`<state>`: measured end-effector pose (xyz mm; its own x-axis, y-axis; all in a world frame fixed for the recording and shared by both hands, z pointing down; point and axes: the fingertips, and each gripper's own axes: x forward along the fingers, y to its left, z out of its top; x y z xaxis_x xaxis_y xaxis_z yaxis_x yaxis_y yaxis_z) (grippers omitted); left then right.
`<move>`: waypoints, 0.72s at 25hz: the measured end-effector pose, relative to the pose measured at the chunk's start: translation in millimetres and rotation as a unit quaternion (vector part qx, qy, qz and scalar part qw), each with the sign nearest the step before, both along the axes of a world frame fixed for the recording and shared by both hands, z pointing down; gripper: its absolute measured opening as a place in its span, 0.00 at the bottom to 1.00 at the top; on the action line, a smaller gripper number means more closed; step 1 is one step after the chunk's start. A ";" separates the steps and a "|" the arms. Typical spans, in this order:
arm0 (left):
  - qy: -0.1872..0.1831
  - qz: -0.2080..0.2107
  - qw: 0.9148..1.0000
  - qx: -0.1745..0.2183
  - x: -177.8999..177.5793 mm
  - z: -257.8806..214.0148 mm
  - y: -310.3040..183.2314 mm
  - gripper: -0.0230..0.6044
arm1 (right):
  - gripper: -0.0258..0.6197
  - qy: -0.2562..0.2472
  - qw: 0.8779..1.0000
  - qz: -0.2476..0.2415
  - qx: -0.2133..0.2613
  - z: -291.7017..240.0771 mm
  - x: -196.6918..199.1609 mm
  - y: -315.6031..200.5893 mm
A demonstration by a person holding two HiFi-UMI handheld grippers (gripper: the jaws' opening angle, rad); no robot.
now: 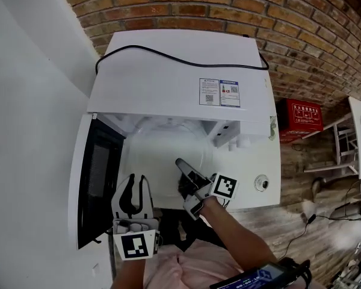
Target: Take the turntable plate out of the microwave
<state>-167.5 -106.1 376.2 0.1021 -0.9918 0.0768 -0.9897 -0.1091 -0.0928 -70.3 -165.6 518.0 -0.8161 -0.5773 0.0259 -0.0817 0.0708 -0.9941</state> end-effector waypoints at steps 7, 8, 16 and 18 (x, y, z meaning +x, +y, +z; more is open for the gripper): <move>-0.004 0.005 1.000 0.010 1.9 -7.8 22.5 0.18 | 0.09 0.004 1.000 -0.007 0.003 -2.0 3.1 31.0; -0.004 0.008 1.000 0.011 2.3 -8.3 25.8 0.18 | 0.09 0.004 1.000 -0.005 0.005 -2.3 3.9 35.2; 0.007 0.050 0.999 0.011 13.8 -10.7 62.4 0.18 | 0.09 0.011 0.999 0.032 0.008 -6.0 21.7 77.8; 0.011 0.058 0.998 0.016 18.0 -9.2 68.9 0.18 | 0.09 0.011 0.999 0.042 0.008 -6.3 31.9 87.0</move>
<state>-149.5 -37.2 367.0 0.2170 -0.9753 0.0413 -0.9726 -0.2196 -0.0769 -38.4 -78.6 511.7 -0.7644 -0.6438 0.0334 -0.1102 0.0795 -0.9907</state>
